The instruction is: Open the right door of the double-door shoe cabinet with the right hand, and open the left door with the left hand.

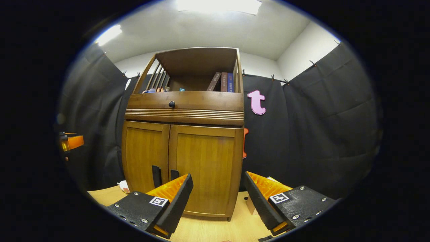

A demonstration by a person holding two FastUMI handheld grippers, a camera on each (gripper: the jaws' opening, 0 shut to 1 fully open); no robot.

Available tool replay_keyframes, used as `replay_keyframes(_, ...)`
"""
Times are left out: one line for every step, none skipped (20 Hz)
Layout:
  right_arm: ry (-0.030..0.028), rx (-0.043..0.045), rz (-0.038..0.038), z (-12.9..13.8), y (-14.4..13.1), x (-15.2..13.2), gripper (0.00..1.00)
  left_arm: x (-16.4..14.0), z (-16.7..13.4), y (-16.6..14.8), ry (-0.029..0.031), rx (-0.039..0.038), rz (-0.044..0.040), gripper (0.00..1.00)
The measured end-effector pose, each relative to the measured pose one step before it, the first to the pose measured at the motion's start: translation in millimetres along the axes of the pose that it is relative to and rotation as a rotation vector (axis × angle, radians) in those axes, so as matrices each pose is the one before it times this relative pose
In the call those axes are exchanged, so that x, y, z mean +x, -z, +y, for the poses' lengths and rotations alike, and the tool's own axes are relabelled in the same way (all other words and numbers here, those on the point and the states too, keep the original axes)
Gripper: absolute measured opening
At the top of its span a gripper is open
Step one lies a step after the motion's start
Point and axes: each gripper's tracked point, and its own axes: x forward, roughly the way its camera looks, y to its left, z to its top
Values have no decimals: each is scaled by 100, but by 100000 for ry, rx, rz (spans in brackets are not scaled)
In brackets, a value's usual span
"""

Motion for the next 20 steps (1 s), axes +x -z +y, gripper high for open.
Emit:
replay_keyframes(-238, 458, 327, 566, 531, 376, 100, 26, 160, 170, 151, -318, 663, 93)
replay_keyframes(-223, 912, 530, 688, 562, 492, 94, 75, 131, 274, 238, -372, 510, 93)
replay_keyframes(-498, 1364, 822, 653, 743, 521, 94, 140, 122, 174, 216, -290, 491, 93)
replay_keyframes(-708, 1494, 1057, 700, 811, 691, 94, 35, 235, 205, -219, 25, 465, 93)
replay_keyframes(-621, 1159, 1215, 747, 813, 704, 94, 92, 423, 141, -739, 156, 270, 93)
replay_keyframes(-617, 855, 1056, 662, 769, 701, 94, 155, 374, 66, -622, 205, 217, 96)
replay_keyframes(-733, 408, 902, 788, 657, 750, 94, 141, 275, 99, -346, 74, 187, 96)
replay_keyframes(-702, -4, 988, 792, 746, 872, 94, 53, 259, 228, -222, 25, 214, 96)
replay_keyframes(-993, -86, 475, 911, 549, 865, 94, 40, 241, 117, -93, 118, 282, 96)
replay_keyframes(-630, -312, 631, 756, 640, 884, 94, 3, 162, 149, -143, 127, 211, 96)
replay_keyframes(-543, -146, 730, 761, 662, 868, 94, 101, 291, 230, -342, 105, 299, 96)
replay_keyframes(-990, 418, 248, 824, 520, 969, 94, 197, 322, 195, -403, 95, 240, 96)
replay_keyframes(-922, 743, 692, 862, 660, 916, 94, 104, 277, 151, -382, 92, 204, 96)
replay_keyframes(-885, 1113, 1051, 743, 601, 874, 94, 124, 249, 189, -397, 117, 350, 93)
replay_keyframes(-1088, 854, 1153, 553, 450, 909, 87, 206, 292, 106, -342, 220, 285, 96)
replay_keyframes(-499, 698, 1076, 490, 677, 838, 93, 132, 254, 233, -376, 451, 236, 96)
replay_keyframes(-61, 659, 724, 411, 652, 1029, 97, 96, 207, 170, -352, 630, 155, 96)
replay_keyframes(-24, 139, 728, 315, 658, 1022, 90, -51, 211, 233, -353, 477, 56, 96)
replay_keyframes(570, -234, 1316, 170, 844, 732, 94, 20, 266, 158, -365, 35, 58, 96)
replay_keyframes(550, -96, 1006, 54, 603, 707, 86, 48, 333, 200, -323, -136, 90, 93)
